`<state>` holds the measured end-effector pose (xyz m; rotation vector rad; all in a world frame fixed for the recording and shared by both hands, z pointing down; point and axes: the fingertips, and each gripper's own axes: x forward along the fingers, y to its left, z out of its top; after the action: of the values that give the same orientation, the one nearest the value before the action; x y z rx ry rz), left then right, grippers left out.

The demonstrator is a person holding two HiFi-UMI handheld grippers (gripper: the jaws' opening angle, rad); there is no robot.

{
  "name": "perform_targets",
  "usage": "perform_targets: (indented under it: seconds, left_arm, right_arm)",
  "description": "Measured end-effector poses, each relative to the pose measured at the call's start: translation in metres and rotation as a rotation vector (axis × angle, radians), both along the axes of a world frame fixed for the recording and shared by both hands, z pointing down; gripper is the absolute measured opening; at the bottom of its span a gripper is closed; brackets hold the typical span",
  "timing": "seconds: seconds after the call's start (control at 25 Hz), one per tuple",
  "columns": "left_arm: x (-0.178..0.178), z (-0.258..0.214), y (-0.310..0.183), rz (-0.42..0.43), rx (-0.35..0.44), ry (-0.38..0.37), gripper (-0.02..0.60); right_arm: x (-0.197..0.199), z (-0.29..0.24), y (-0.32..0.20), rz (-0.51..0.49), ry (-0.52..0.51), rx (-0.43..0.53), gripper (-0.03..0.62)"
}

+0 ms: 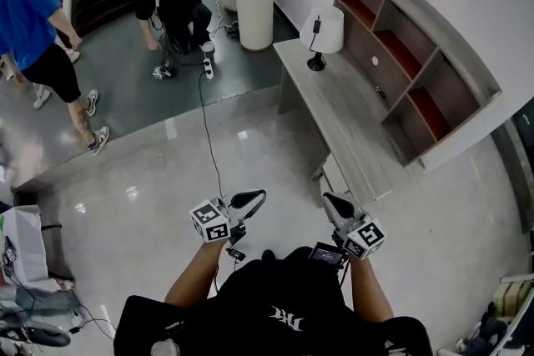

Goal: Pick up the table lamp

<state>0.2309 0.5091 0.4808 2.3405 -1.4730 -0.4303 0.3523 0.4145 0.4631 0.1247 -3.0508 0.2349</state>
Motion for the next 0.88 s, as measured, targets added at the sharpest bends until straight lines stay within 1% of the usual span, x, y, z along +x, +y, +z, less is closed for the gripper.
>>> perform_targets:
  seconds: [0.16, 0.24, 0.36, 0.48, 0.64, 0.76, 0.88]
  left_arm:
    - [-0.025, 0.007, -0.019, -0.008, -0.01, 0.013, -0.005]
    - [-0.04, 0.011, -0.03, -0.013, -0.018, 0.019, -0.005]
    - [-0.057, 0.016, -0.053, -0.02, -0.027, 0.022, -0.005]
    - [-0.076, 0.017, -0.082, -0.02, -0.038, 0.02, -0.005]
    - [-0.103, 0.015, -0.128, -0.016, -0.057, 0.025, -0.005]
    - [-0.124, 0.01, -0.166, -0.025, -0.053, 0.024, -0.005]
    - [-0.147, 0.003, -0.196, -0.043, -0.046, 0.02, -0.005]
  right_arm:
    - [-0.022, 0.006, -0.021, 0.004, -0.013, -0.042, 0.002]
    - [-0.037, 0.011, -0.034, -0.001, 0.009, -0.034, 0.002]
    - [-0.057, 0.017, -0.059, -0.018, 0.012, -0.03, 0.002]
    - [-0.08, 0.02, -0.09, -0.033, 0.013, -0.035, 0.002]
    - [-0.11, 0.018, -0.135, -0.05, 0.006, -0.08, 0.002]
    - [-0.129, 0.02, -0.176, -0.056, 0.017, -0.076, 0.002]
    - [-0.153, 0.014, -0.209, -0.065, 0.005, -0.062, 0.002]
